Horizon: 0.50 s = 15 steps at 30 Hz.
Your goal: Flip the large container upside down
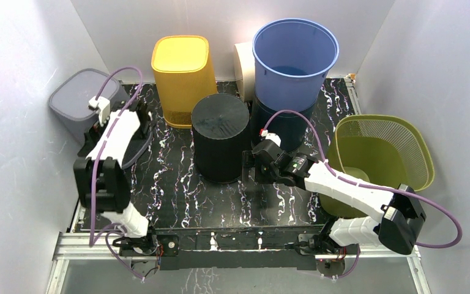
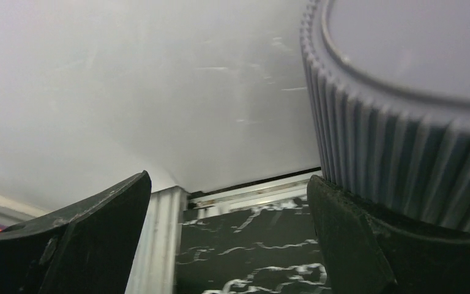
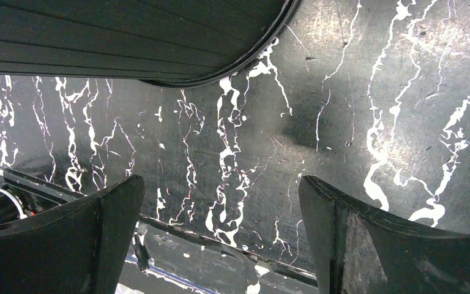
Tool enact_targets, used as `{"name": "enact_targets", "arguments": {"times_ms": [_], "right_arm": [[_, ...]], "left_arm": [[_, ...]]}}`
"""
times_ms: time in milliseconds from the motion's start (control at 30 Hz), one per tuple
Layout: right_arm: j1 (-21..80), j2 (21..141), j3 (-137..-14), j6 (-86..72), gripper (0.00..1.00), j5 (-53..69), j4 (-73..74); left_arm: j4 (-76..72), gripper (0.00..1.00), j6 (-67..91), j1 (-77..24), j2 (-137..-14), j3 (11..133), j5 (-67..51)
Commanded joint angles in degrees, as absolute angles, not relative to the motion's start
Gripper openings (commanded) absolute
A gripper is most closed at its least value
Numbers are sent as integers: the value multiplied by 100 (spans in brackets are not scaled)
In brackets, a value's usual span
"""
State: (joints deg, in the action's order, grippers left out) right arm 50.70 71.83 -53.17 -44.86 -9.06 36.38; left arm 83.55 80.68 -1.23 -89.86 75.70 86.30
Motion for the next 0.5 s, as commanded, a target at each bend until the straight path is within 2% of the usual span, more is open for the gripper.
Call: {"name": "enact_targets", "arguments": {"times_ms": [0, 400, 467], "right_arm": [[5012, 7086, -5525, -4422, 98, -994, 3589], [4981, 7126, -5451, -4467, 98, -958, 3531], [4982, 7083, -5416, -4479, 98, -971, 3531]], "left_arm": [[8288, 99, 8154, -403, -9940, 8712, 9074], [8271, 99, 7602, -1972, -10987, 10345, 8678], [7799, 98, 6871, -2079, -10993, 10484, 8362]]}}
